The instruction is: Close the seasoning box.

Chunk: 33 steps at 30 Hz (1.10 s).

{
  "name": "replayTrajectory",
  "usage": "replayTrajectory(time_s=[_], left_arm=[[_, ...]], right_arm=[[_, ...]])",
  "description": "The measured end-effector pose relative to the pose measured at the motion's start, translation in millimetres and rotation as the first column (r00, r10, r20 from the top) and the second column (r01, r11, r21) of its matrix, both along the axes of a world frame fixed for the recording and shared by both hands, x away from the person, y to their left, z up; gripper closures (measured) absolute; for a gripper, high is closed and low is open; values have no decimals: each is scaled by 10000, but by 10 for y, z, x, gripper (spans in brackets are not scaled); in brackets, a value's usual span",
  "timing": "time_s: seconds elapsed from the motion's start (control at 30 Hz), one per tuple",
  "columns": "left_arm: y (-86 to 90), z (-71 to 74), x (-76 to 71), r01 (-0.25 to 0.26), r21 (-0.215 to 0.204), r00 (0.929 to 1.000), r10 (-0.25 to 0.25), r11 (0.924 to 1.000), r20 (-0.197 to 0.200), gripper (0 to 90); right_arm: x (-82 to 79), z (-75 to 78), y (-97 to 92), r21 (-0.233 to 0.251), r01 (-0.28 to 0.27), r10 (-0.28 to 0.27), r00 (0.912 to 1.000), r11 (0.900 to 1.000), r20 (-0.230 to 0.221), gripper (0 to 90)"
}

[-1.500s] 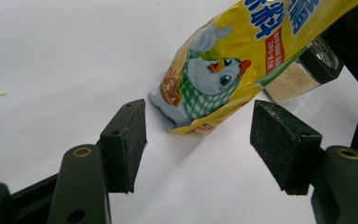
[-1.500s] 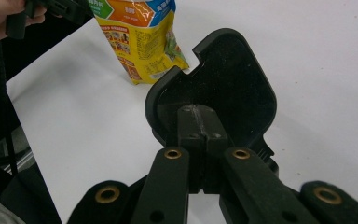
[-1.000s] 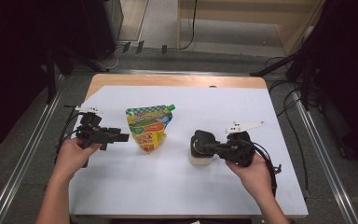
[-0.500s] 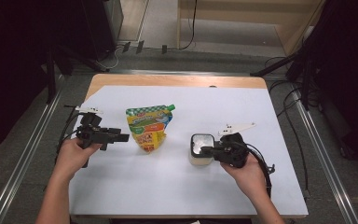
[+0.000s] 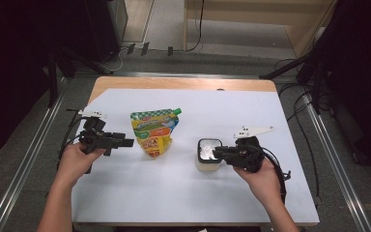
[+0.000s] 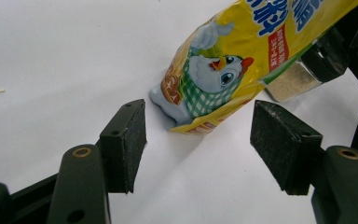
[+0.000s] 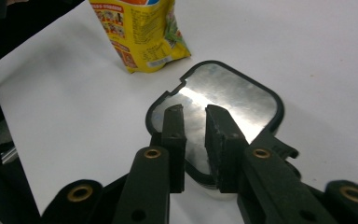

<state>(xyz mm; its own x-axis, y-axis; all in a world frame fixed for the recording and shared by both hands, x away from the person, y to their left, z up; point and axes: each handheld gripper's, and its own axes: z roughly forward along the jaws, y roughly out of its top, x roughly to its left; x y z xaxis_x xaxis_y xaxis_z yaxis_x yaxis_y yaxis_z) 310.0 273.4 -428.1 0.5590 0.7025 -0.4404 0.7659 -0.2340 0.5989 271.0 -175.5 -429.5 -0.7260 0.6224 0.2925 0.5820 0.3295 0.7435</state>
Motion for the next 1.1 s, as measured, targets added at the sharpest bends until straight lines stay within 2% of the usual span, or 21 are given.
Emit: replayTrajectory(time_s=[0.5, 0.97, 1.03, 1.1], left_arm=[[-5, -5, 2, -36, 5, 10000, 36, 10000, -37, 369], [-8, -10, 4, -33, 25, 10000, 33, 10000, -55, 369], [-7, -11, 4, -29, 28, 10000, 29, 10000, -54, 369], [-5, -13, 4, -35, 25, 10000, 35, 10000, -59, 369]], right_arm=[[73, 15, -318, 167, 839, -845, 9956, 9963, 415, 501], [143, -77, -619, 156, 1544, -1551, 9855, 9879, 695, 392], [150, -94, -651, 182, 1704, -1712, 9830, 9852, 661, 380], [158, -124, -681, 132, 1894, -1898, 9779, 9818, 878, 362]])
